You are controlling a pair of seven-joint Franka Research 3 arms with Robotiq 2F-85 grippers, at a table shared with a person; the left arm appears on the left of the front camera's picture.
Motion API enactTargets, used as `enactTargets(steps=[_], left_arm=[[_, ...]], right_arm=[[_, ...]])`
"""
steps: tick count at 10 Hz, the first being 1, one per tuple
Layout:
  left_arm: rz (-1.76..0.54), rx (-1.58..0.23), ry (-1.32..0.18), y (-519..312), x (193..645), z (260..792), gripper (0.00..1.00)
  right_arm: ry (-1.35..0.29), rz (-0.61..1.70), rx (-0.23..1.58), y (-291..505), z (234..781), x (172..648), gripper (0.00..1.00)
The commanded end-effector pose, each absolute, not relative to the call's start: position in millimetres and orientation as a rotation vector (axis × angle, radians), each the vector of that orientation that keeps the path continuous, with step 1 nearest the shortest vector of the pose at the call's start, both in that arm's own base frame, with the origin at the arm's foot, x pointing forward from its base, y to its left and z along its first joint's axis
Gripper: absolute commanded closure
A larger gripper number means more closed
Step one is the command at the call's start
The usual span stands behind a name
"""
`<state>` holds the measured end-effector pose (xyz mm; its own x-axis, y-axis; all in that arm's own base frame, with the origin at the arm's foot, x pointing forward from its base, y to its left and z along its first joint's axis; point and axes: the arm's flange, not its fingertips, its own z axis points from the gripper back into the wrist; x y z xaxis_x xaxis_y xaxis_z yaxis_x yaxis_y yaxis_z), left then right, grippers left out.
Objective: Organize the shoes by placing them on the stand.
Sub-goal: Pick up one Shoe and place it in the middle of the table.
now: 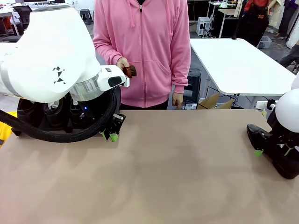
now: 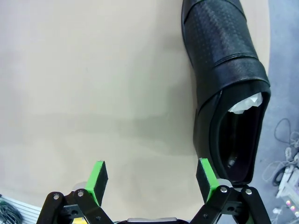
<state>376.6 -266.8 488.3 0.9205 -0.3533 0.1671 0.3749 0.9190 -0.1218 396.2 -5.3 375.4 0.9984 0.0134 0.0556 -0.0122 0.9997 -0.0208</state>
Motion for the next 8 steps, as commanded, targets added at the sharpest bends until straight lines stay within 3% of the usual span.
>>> enactTargets(steps=[1, 8], left_arm=[[-0.383, -0.144, -0.143, -264, 378, 491, 0.75], [-0.383, -0.144, -0.143, -264, 378, 491, 0.75]], right_arm=[[-0.066, 0.035, -0.012, -17, 376, 399, 0.00], [-0.052, 0.055, -0.013, -31, 379, 432, 0.00]])
